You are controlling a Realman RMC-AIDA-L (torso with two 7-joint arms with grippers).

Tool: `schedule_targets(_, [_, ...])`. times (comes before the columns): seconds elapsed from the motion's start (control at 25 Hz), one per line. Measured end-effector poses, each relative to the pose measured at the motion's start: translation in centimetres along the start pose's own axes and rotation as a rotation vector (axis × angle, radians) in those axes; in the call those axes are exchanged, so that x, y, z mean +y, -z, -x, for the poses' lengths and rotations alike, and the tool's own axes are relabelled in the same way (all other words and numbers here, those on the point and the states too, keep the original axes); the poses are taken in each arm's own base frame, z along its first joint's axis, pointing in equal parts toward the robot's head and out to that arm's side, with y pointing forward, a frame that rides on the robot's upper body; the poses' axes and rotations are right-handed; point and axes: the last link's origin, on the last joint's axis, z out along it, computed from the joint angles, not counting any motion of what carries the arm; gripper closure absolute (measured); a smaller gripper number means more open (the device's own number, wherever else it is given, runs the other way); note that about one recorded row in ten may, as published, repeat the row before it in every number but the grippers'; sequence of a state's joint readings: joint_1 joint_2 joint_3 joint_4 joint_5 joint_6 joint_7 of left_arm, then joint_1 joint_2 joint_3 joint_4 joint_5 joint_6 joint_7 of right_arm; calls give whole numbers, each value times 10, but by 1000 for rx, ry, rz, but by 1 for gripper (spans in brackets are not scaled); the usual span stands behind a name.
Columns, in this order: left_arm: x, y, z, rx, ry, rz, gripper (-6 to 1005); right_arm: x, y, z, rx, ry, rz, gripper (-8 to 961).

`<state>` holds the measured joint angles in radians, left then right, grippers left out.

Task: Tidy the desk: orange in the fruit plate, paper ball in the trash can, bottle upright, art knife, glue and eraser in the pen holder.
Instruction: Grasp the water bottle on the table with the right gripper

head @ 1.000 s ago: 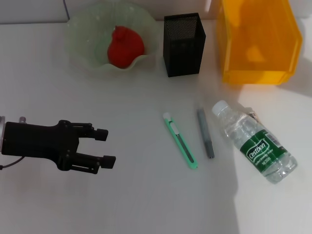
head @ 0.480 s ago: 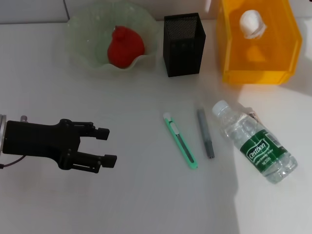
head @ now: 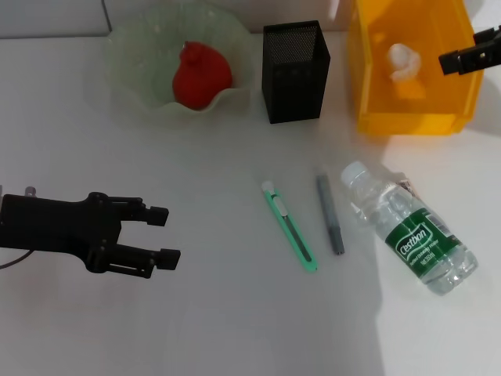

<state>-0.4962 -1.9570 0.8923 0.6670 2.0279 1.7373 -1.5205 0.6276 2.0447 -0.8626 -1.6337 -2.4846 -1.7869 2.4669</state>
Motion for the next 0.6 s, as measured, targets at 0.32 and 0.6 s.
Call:
schedule_targets(0.32, [-1,3,1,-5,9,-7,155,14,-64,-3,205,11,41,321])
schedule_targets(0.6, [1,2,5,-3,19,-7,155,25,-111,-13,296,33,85,346])
